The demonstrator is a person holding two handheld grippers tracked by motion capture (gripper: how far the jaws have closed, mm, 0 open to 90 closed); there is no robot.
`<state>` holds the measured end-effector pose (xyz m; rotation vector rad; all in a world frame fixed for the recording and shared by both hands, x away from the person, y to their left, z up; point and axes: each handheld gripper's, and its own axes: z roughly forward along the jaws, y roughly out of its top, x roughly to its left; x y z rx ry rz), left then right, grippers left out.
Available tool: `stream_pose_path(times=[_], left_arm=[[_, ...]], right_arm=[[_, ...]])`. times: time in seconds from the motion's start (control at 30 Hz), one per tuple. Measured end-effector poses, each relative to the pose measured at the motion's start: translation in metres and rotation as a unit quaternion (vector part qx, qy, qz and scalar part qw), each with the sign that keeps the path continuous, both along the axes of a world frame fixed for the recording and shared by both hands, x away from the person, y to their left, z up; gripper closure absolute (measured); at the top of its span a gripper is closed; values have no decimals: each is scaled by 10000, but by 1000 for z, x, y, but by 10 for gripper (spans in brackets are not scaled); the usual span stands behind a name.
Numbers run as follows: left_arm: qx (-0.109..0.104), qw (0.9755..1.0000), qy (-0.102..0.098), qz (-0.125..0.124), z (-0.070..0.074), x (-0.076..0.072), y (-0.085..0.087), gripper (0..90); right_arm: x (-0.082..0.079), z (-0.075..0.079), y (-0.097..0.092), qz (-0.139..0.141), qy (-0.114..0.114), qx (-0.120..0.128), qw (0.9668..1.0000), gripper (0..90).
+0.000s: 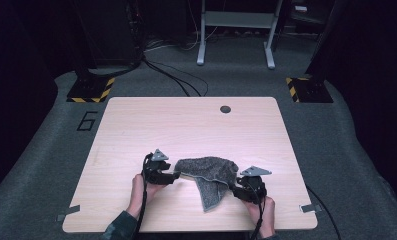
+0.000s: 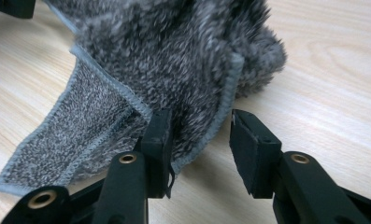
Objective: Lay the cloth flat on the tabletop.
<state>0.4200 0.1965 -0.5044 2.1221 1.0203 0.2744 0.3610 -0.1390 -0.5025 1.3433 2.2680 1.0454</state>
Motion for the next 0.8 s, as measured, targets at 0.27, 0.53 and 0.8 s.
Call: stream_pose_path(times=[0.27,0.53,0.8], left_arm=[[136,9998,140,-99,-3,9,-6,486],[108,9997,23,-239,-4,5,-11,833],[-29,9997,-112,-198,1,-4,-7,868]], right_arm=[[4,-9,3,42,139,-64,9999,705],[0,-12,1,48,179,-90,9998,874],[-5,-9,-4,22,54,-72,10000,882]])
